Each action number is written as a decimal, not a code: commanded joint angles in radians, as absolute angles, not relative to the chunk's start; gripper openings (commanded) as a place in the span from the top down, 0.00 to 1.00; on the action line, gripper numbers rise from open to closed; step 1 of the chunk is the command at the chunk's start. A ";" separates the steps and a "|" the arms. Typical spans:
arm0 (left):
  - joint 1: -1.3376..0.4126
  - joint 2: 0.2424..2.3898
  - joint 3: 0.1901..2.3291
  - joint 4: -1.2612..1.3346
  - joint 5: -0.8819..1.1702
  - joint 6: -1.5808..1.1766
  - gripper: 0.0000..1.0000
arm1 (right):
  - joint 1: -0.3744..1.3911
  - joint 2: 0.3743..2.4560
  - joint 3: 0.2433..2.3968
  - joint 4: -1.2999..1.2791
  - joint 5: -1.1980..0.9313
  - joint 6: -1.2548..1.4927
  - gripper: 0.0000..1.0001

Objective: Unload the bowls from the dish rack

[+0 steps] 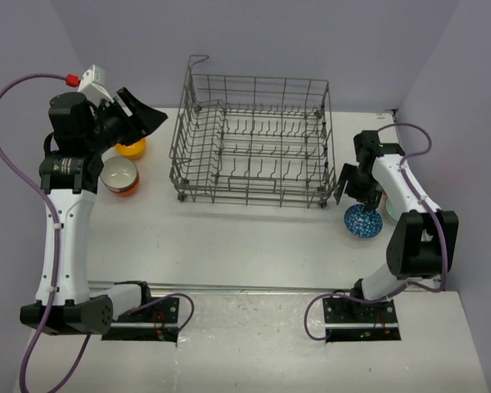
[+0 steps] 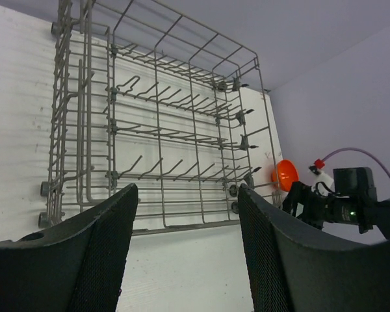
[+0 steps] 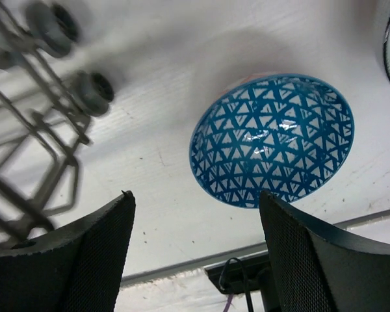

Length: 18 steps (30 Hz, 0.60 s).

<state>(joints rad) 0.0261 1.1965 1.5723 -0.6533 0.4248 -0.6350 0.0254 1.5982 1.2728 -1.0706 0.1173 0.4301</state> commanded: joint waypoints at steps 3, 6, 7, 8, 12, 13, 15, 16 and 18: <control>0.031 1.170 1.563 -0.650 0.434 -0.618 0.36 | 0.029 1.531 1.319 -1.072 0.181 0.486 0.23; 0.029 1.170 1.562 -0.653 0.433 -0.617 0.35 | 0.026 1.534 1.296 -1.062 0.183 0.489 0.23; 0.031 1.169 1.563 -0.655 0.431 -0.615 0.35 | 0.026 1.535 1.290 -1.060 0.187 0.489 0.23; 0.029 1.169 1.563 -0.653 0.430 -0.615 0.35 | 0.026 1.534 1.287 -1.055 0.192 0.491 0.23; 0.029 1.175 1.560 -0.652 0.428 -0.615 0.35 | 0.021 1.503 1.270 -1.034 0.196 0.495 0.23; 0.029 1.177 1.560 -0.652 0.429 -0.614 0.35 | 0.021 1.496 1.273 -1.034 0.195 0.502 0.23; 0.029 1.178 1.557 -0.650 0.425 -0.612 0.35 | 0.021 1.464 1.287 -1.032 0.189 0.506 0.23; 0.029 1.178 1.557 -0.652 0.417 -0.611 0.35 | 0.021 1.448 1.302 -1.034 0.184 0.514 0.23; 0.029 1.187 1.557 -0.655 0.413 -0.604 0.35 | 0.021 1.404 1.330 -1.048 0.175 0.520 0.23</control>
